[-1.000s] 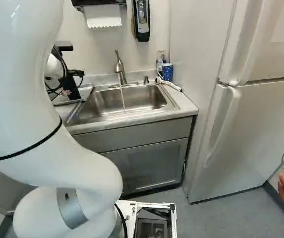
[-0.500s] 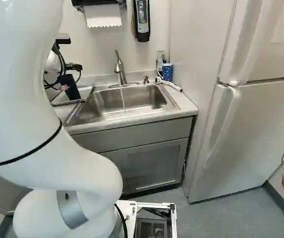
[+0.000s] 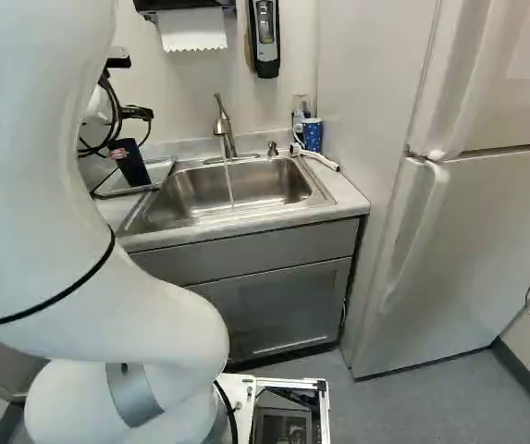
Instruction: Rinse the cup and place it in the tray
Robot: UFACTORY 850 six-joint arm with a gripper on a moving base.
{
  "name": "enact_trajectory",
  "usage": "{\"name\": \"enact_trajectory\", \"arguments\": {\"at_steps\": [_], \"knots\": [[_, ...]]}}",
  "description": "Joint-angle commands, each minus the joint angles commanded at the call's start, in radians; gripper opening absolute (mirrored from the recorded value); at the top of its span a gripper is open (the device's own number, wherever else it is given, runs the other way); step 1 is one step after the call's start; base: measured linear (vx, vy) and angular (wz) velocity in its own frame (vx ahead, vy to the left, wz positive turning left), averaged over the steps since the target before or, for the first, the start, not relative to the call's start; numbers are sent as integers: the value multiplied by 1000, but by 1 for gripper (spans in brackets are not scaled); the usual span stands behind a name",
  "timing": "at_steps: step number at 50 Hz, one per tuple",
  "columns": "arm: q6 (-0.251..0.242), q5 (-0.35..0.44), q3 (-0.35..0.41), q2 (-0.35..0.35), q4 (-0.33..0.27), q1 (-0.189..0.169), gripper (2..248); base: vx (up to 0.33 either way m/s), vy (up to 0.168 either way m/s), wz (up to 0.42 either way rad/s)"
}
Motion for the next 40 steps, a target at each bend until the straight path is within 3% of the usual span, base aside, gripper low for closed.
{"name": "enact_trajectory", "arguments": {"at_steps": [17, 40], "knots": [[0, -16, 12, 50, -81, -37, 247, 0, 0, 0], [0, -121, -7, 82, -192, -100, 247, 0, 0, 0]]}}
